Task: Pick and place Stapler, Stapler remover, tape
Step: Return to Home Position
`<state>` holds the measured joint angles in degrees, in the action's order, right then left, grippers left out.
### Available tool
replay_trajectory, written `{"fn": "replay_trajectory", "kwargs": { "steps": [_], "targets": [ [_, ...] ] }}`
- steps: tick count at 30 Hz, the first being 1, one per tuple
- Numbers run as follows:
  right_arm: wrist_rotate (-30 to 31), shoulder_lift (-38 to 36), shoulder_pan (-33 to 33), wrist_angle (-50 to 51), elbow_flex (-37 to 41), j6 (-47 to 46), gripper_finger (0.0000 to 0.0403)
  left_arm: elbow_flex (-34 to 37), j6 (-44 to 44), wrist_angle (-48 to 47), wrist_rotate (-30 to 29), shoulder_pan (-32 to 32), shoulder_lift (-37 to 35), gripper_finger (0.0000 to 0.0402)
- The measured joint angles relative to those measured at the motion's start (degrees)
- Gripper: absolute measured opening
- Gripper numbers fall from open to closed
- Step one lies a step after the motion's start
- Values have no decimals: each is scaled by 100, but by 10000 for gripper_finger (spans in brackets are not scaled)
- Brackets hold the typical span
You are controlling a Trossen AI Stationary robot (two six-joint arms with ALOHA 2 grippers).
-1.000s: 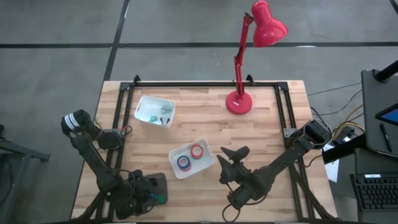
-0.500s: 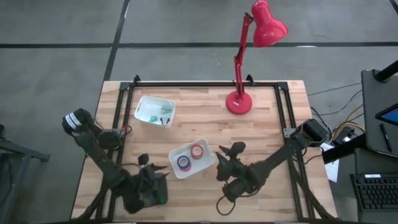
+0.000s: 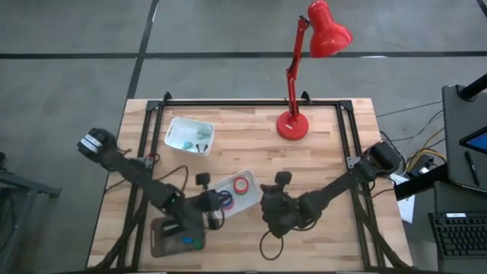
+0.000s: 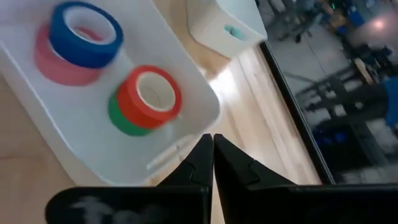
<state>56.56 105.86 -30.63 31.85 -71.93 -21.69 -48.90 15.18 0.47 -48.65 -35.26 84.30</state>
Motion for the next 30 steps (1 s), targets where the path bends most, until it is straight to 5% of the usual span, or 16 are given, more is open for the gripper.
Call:
{"fn": "replay_trajectory", "kwargs": {
  "steps": [5,10,15,17,21,26,30],
  "targets": [
    [-72,-396,78,-1015,534,611,8,229,-1133,812,273,441,-305,4],
    [-693,-1282,286,-1802,1342,730,8,637,-1241,1053,1053,839,-872,5],
    [-1701,-2257,495,-3471,2492,1367,8,1649,-1486,2323,2063,1093,-1458,3],
    [-1600,-2640,570,-4061,2859,1611,8,2128,-1499,2943,2280,1184,-1741,6],
    [-807,-3397,601,-4275,3336,1056,8,2943,-1392,3754,2381,1315,-2408,10],
    [-2180,-4137,735,-4311,3779,1373,8,3473,-1338,4004,3036,1486,-3214,3],
    [-2365,-4649,790,-4316,4024,1673,8,3710,-1327,3965,3385,1587,-3785,8]
  ]
}}
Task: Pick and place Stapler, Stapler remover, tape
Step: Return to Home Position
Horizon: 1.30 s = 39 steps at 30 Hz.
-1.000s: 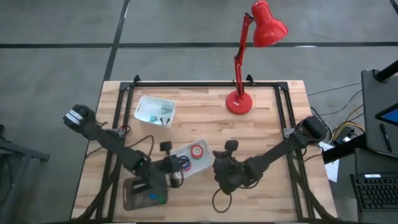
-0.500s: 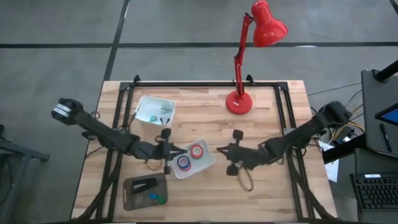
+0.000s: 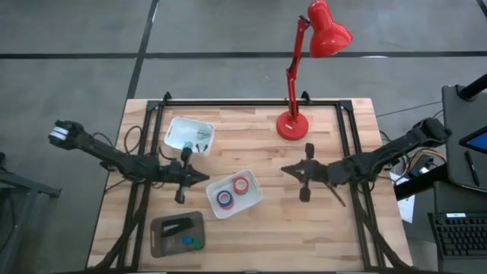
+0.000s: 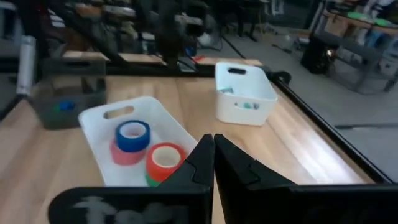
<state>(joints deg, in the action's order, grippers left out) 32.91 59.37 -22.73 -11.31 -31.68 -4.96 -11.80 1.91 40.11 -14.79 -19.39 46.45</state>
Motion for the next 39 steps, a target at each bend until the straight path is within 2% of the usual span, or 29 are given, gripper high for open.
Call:
{"fn": "replay_trajectory", "kwargs": {
  "steps": [13,24,34,39],
  "targets": [
    [-1197,-1512,295,-144,1108,212,8,413,118,-1209,-17,80,-1527,8],
    [-1201,-3279,407,-153,2075,215,8,466,155,-2536,-96,91,-2901,9],
    [-1219,-4221,404,-95,2656,217,8,473,313,-3718,-120,91,-3942,8],
    [-1721,-4611,406,181,2733,189,8,483,348,-4009,-111,91,-4413,6]
  ]
}}
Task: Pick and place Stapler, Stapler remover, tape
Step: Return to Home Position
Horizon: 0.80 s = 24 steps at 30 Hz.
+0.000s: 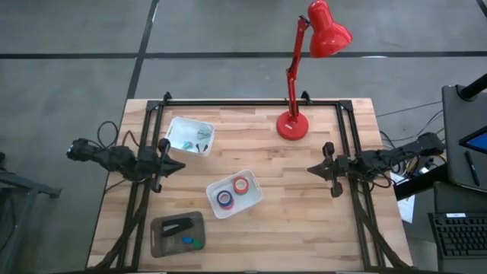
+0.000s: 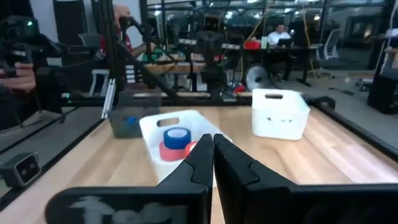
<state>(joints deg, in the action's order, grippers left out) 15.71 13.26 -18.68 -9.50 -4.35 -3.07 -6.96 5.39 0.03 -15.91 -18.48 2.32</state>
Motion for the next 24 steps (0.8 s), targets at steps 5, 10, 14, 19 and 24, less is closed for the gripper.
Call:
{"fn": "replay_trajectory", "kwargs": {
  "steps": [5,10,14,19,24],
  "targets": [
    [-388,-432,247,254,222,-131,8,146,-95,-258,162,7,-231,4],
    [-682,-902,747,896,269,-209,8,227,-55,-345,163,15,-231,6],
    [-1082,-1219,1184,1168,243,-202,8,305,-81,-279,147,20,-231,3],
    [-1305,-1298,1507,1254,233,-218,8,508,-149,-65,-86,24,-231,9],
    [-1276,-1139,1569,1241,234,-197,8,517,-552,-46,-162,26,-172,17]
  ]
}}
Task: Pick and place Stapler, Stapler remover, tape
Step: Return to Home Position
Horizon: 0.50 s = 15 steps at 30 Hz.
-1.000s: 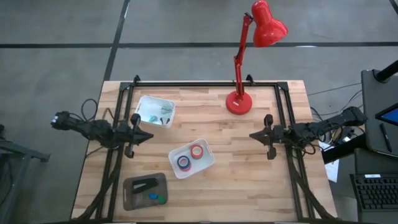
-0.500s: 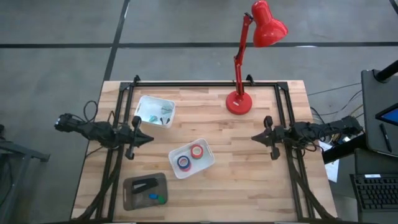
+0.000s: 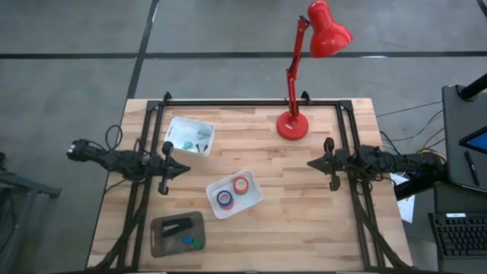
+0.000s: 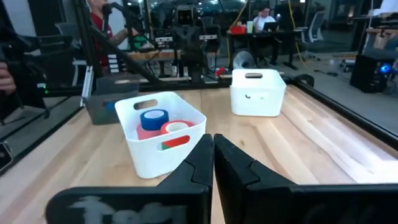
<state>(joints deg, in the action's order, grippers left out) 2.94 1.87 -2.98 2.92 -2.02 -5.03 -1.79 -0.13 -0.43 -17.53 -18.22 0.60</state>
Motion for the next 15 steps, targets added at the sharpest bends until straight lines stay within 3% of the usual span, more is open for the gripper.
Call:
{"fn": "replay_trajectory", "kwargs": {
  "steps": [15],
  "targets": [
    [6,201,2,-22,2,69,8,6,58,-14,-10,0,37,11]
  ]
}}
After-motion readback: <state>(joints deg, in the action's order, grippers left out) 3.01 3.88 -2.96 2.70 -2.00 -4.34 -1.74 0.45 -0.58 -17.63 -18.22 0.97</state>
